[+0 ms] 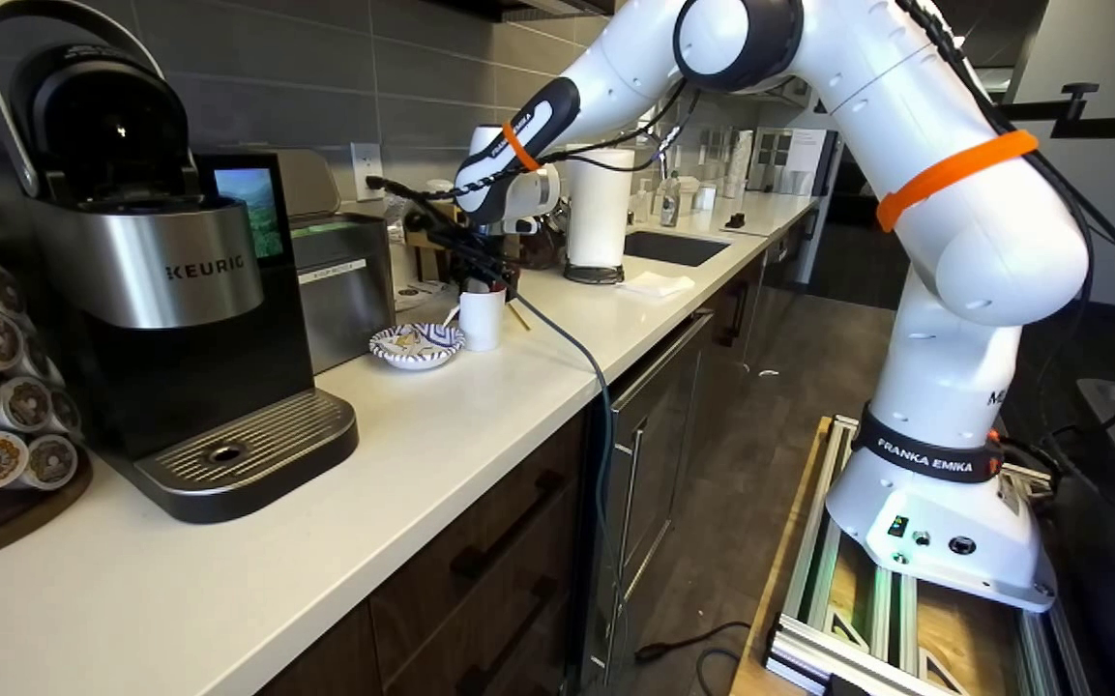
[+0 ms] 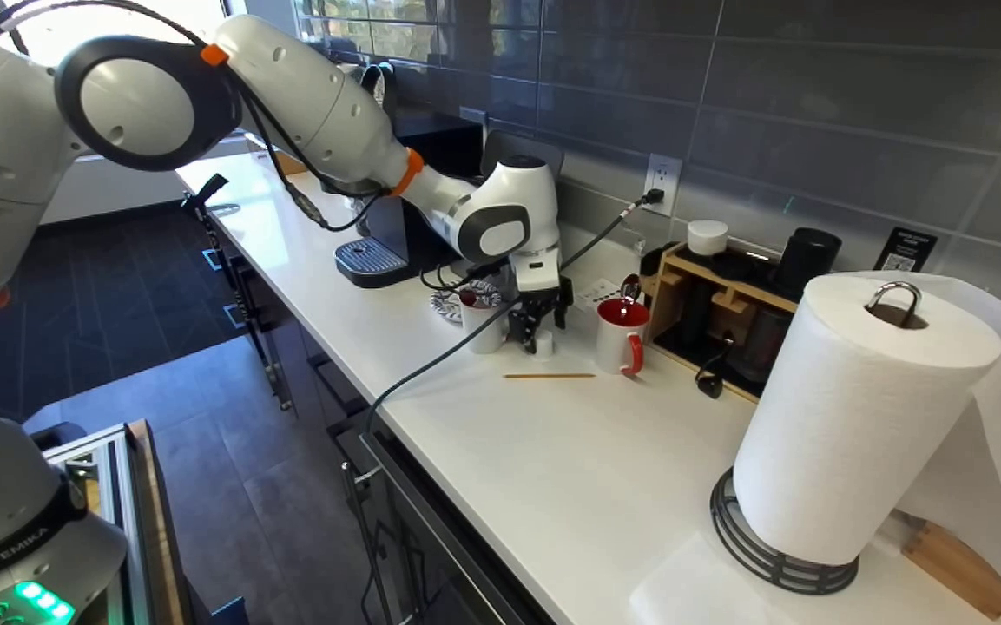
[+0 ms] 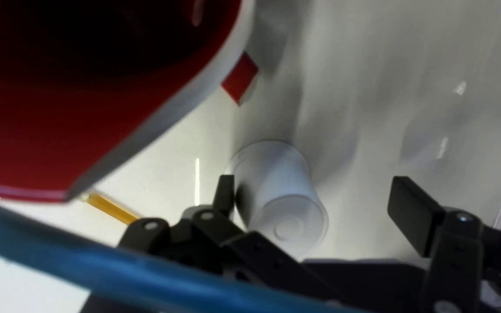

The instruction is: Turn the small white cap

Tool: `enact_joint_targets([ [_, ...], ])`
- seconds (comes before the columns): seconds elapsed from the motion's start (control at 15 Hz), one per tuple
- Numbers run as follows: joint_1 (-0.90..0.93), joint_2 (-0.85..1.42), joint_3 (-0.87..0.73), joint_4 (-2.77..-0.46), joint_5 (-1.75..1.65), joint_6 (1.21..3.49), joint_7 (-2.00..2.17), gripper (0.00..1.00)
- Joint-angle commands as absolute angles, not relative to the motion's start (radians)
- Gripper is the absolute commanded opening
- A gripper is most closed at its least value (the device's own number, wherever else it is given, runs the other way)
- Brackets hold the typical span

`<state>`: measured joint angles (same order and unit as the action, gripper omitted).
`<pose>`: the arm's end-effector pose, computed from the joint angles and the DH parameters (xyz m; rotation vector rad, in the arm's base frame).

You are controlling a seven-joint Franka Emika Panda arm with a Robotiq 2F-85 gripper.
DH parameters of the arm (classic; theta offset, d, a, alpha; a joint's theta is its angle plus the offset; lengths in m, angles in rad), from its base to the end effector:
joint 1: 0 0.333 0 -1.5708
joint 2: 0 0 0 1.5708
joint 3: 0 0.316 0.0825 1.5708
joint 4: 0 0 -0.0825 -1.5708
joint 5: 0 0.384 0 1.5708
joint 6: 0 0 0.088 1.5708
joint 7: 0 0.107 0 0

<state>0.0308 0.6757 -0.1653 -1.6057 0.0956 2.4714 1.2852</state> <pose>0.7098 -0.0784 0.2568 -2.2879 2.0120 -0.2841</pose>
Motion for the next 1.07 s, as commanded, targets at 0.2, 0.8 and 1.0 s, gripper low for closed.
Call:
enact_joint_targets([
  [0.2, 0.039, 0.69, -0.188, -1.599, 0.088, 2.499, 1.314, 0.63],
  [0.8, 0.033, 0.664, -0.231, -1.564, 0.027, 2.394, 1.291, 0.15],
  [1.0, 0.019, 0.65, -0.272, -1.536, -0.04, 2.323, 1.267, 0.15],
])
